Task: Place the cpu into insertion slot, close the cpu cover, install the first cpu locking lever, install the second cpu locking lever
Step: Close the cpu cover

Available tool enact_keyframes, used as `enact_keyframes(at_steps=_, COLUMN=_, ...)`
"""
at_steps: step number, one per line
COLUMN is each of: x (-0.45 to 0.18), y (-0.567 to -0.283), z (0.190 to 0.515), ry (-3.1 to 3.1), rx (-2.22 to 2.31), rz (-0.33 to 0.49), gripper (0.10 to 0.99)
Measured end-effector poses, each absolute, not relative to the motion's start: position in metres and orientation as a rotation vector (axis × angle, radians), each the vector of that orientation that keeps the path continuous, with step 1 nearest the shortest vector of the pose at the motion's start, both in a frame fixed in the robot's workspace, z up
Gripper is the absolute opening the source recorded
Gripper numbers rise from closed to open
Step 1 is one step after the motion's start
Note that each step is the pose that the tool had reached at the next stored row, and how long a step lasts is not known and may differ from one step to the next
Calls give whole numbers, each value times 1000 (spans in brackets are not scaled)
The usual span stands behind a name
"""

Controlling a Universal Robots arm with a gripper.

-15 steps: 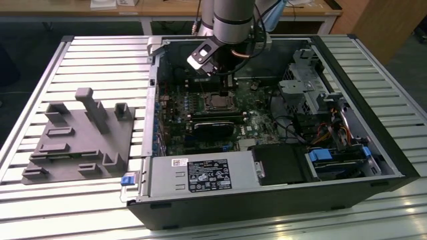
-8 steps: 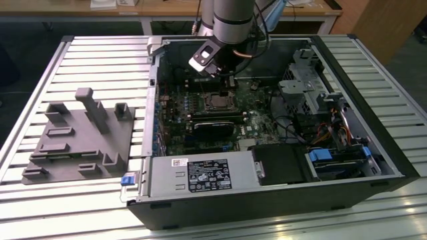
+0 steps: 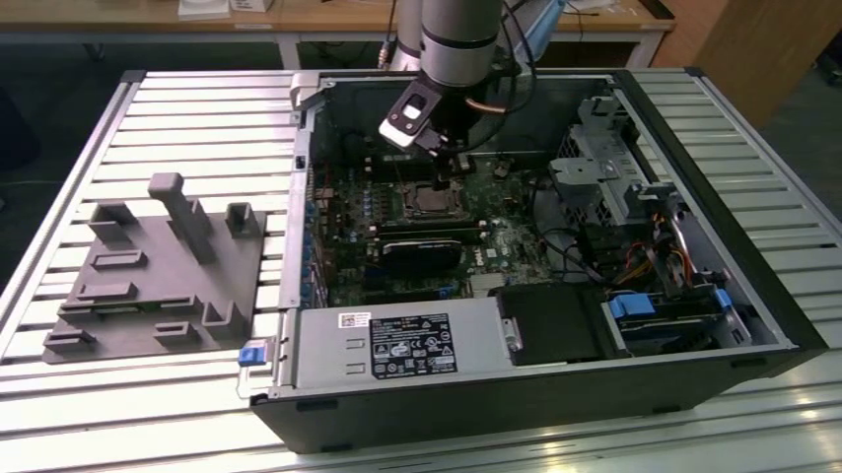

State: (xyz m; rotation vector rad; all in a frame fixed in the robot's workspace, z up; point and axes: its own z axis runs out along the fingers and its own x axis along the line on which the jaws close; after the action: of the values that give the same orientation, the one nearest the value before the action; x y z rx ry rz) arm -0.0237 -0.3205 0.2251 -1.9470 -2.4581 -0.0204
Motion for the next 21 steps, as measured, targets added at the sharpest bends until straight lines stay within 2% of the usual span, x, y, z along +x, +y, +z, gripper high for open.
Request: enact_keyframes(at_steps=21, x=-24, y=-320, z=225, ry=-2781, rx=-1444, rz=-18, gripper=106)
